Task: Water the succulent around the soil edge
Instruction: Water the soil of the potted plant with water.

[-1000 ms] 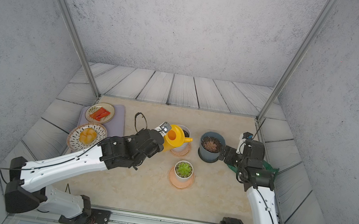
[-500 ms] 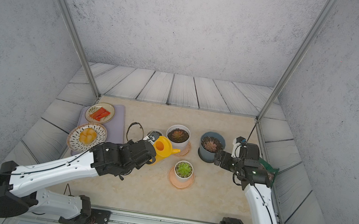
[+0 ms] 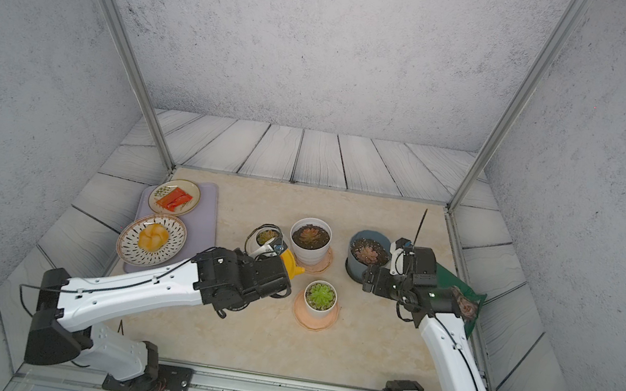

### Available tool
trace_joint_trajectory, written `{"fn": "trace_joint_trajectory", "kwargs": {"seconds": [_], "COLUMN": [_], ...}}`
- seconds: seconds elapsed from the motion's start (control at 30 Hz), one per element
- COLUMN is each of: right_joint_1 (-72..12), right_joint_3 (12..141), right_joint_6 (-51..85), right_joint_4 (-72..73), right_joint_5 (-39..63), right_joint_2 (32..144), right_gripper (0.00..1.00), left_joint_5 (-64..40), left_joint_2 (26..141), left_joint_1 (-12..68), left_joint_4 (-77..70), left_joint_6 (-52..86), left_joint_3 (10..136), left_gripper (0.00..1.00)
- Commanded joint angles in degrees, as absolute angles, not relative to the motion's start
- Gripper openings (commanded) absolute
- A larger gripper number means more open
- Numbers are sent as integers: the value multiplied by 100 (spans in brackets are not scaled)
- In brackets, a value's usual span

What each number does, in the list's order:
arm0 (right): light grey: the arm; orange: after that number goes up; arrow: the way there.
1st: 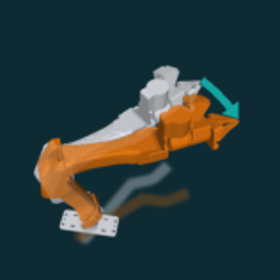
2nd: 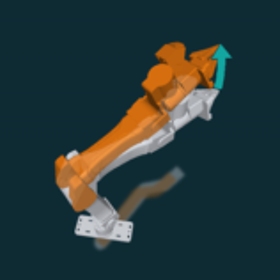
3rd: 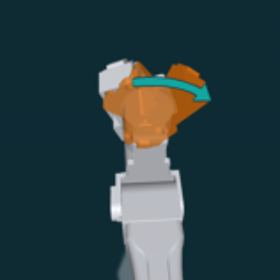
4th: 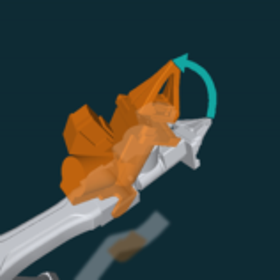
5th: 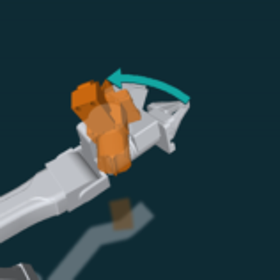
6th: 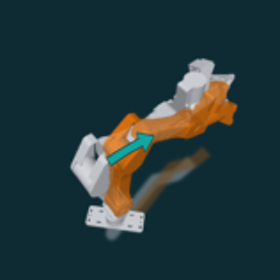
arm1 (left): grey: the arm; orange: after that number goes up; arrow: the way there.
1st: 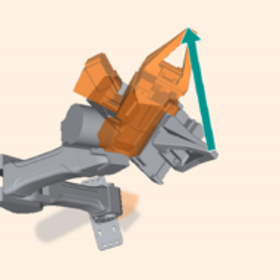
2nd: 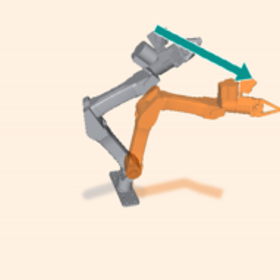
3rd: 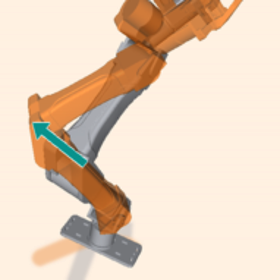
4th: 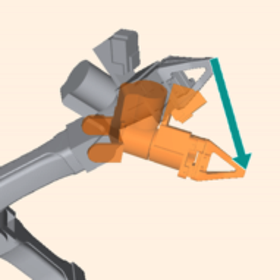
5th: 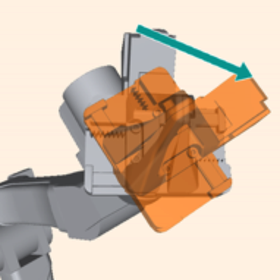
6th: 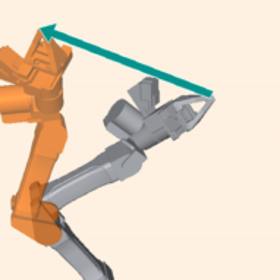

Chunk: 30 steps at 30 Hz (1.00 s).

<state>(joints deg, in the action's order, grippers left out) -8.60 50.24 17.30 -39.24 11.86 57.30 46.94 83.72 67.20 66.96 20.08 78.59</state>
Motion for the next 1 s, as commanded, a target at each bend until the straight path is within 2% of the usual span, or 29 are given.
{"fn": "trace_joint_trajectory", "kwargs": {"seconds": [0.0, 0.97], "right_joint_1": [-902, -907], "right_joint_3": [5071, 5142], "right_joint_6": [1660, 1628], "right_joint_4": [-4009, -4078], "right_joint_5": [1072, 1011], "right_joint_2": [5731, 5811], "right_gripper": [92, 93], "left_joint_5": [5053, 4555], "left_joint_2": [8519, 9149], "left_joint_1": [6814, 7143], "left_joint_4": [7129, 7387], "left_joint_6": [2242, 1605], "left_joint_3": [8121, 8749], "left_gripper": [0, 0]}}
